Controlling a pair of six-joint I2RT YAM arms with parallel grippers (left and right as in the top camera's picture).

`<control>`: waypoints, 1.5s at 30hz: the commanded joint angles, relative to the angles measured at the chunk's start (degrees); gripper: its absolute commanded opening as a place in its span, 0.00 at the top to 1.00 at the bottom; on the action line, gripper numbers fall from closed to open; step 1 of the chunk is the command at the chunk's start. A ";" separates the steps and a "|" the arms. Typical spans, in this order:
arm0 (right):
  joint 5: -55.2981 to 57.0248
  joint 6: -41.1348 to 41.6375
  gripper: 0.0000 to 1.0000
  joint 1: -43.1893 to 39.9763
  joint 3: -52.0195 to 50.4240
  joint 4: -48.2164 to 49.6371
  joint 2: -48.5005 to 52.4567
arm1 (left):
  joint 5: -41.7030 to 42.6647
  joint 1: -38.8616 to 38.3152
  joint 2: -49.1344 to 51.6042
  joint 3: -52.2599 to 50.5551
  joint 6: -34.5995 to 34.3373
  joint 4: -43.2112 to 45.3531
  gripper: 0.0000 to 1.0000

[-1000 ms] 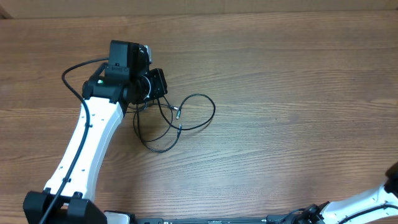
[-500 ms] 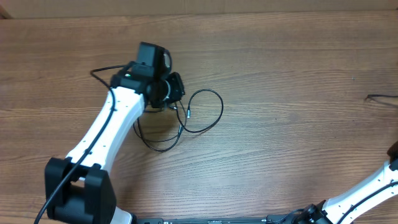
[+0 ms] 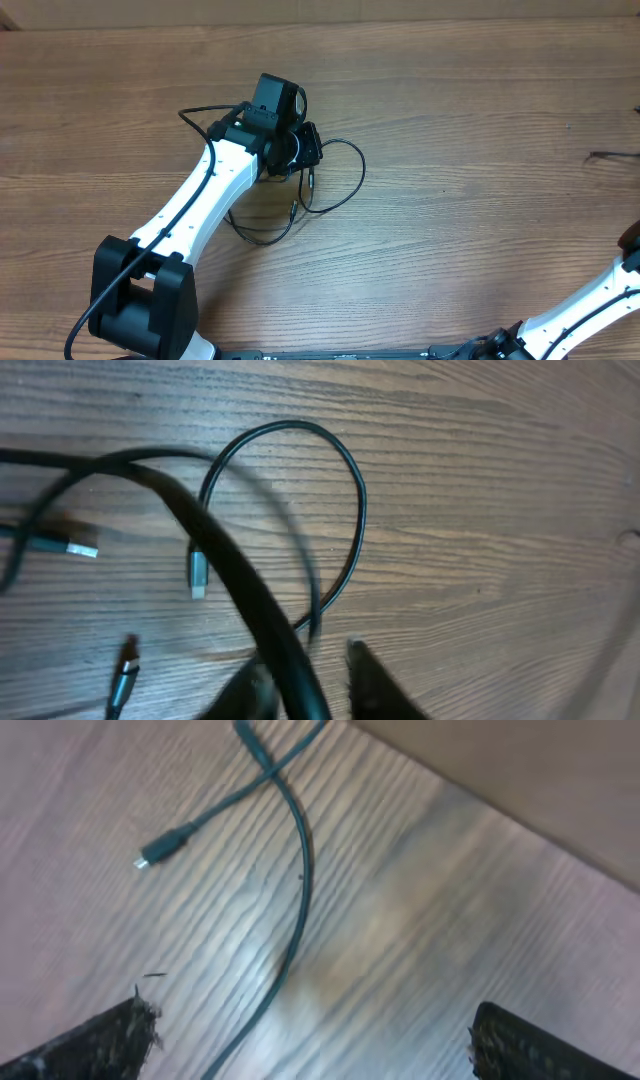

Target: Untangle cables

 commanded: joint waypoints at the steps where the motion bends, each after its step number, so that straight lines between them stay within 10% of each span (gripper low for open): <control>1: 2.51 6.34 0.00 -0.07 7.63 -5.09 -4.70 | -0.26 -0.48 0.55 1.29 -0.13 0.15 0.66; 15: 13.18 16.65 0.00 -0.07 12.76 -24.04 -11.74 | -0.33 -0.48 0.55 1.29 -0.13 -0.33 0.02; 31: -39.36 -0.15 0.00 7.61 12.79 -40.52 -19.58 | -0.35 -0.48 0.55 1.29 -0.13 -0.57 0.01; 45: -44.15 1.60 0.00 32.79 11.85 -41.03 -22.18 | -0.35 -0.48 0.55 1.29 -0.13 -0.57 0.01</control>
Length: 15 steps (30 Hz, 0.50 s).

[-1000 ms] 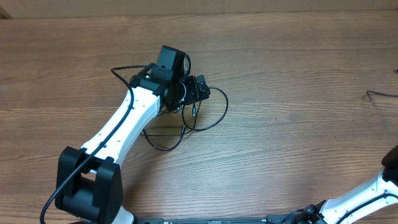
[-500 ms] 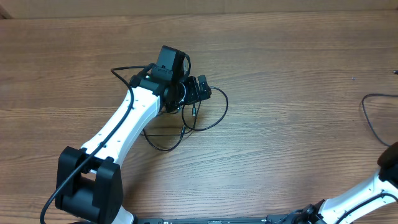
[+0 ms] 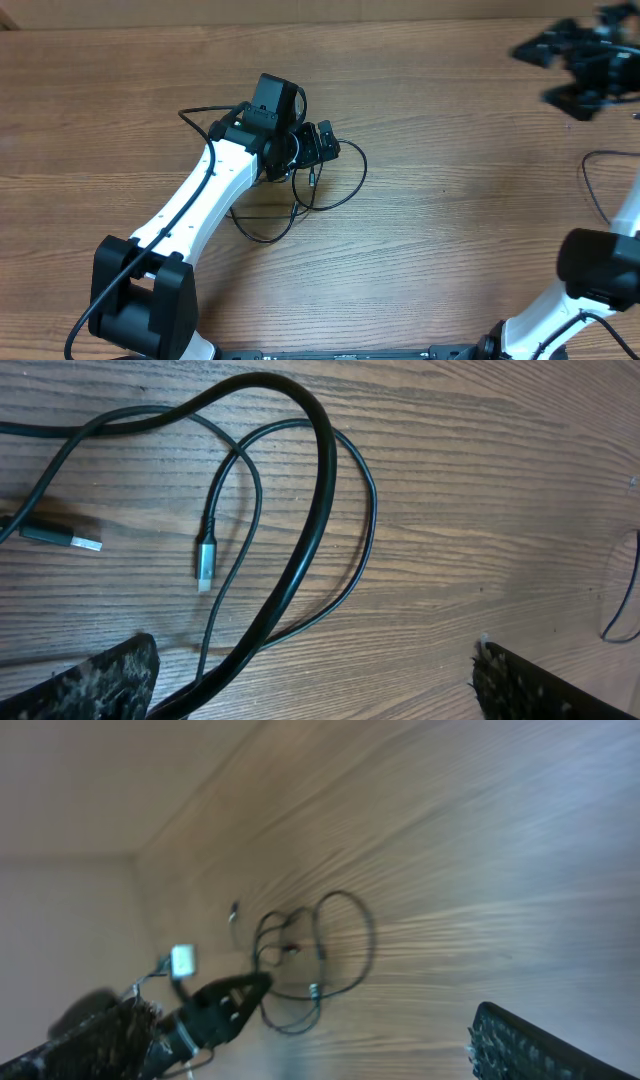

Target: Untangle cables

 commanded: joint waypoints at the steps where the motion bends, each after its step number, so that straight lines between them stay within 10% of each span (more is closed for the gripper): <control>1: -2.25 0.07 0.00 2.71 -0.09 2.03 -1.33 | -0.35 -0.48 0.52 1.27 0.07 0.02 0.00; 15: -1.64 -0.02 0.00 9.18 -2.49 2.93 -1.05 | -0.35 -0.46 0.52 1.27 0.07 0.02 0.01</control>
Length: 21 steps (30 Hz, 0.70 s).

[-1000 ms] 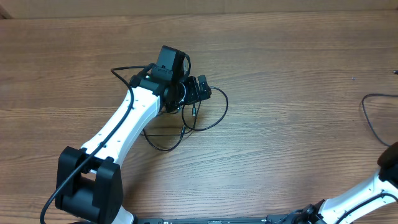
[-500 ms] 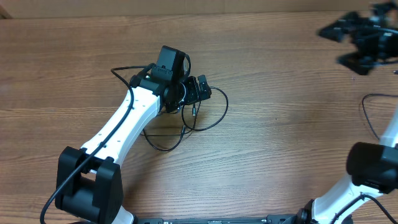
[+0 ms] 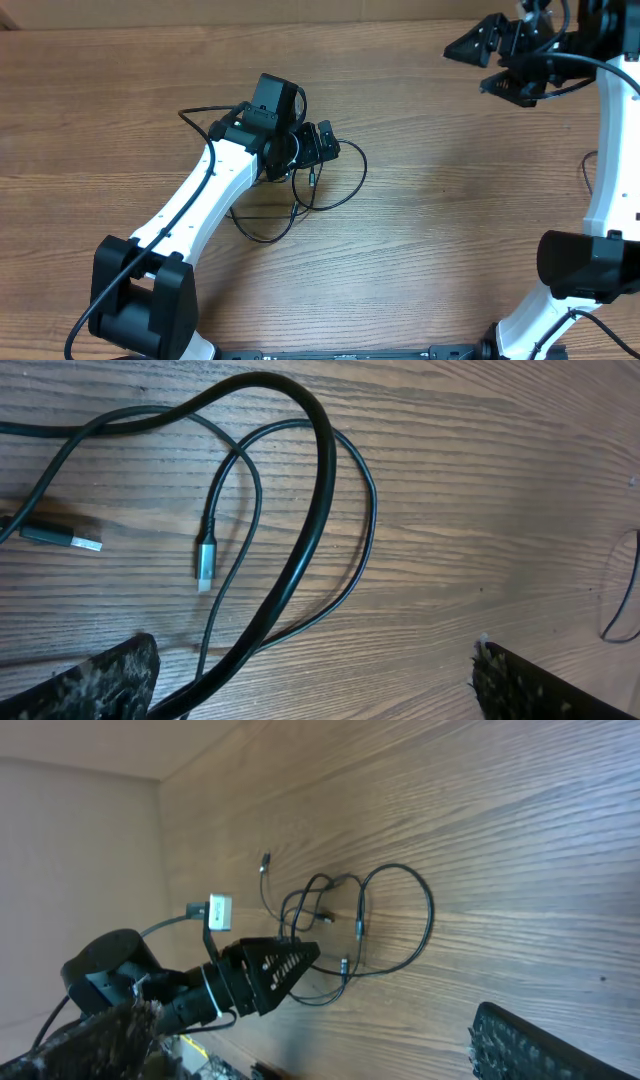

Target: Untangle cables

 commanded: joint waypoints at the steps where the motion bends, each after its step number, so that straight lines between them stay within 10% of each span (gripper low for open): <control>1: 0.33 -0.20 0.00 -0.04 -2.40 1.11 -1.05 | -0.35 -0.46 0.52 1.27 0.07 0.02 0.01; 21: 1.01 5.92 0.00 4.50 -38.45 22.21 -0.85 | 5.68 1.70 0.44 1.95 -3.54 9.92 0.00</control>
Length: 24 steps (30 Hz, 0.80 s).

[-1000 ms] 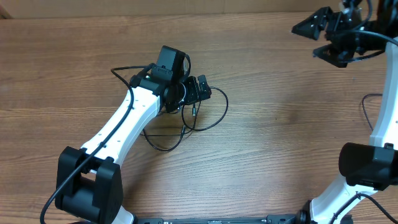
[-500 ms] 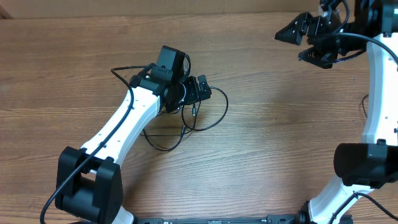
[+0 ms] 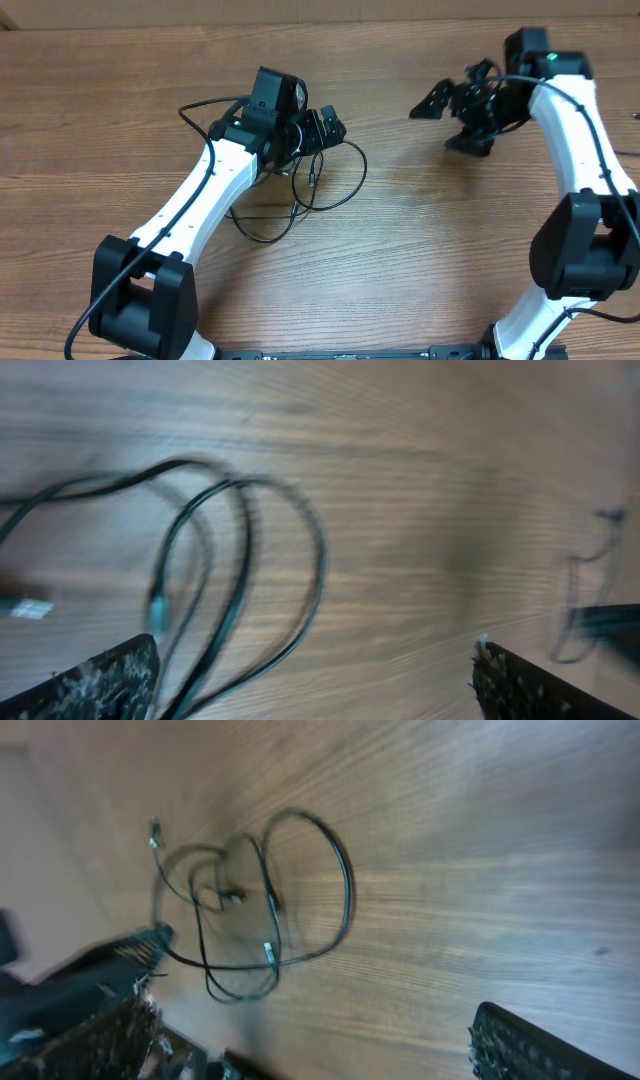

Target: Untangle cables

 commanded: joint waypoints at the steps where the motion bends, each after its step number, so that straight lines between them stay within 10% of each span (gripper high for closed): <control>1: -2.67 1.60 0.00 0.48 -4.81 2.45 -0.83 | 5.84 2.71 0.39 2.21 -0.11 1.33 0.01; 11: -6.27 1.46 0.00 9.51 -10.47 16.65 -0.81 | 34.25 25.99 0.33 5.66 8.07 -12.55 0.01; 24: 18.95 19.93 0.00 31.34 -10.47 39.67 4.07 | 9.70 32.87 0.33 5.64 17.73 -41.57 0.00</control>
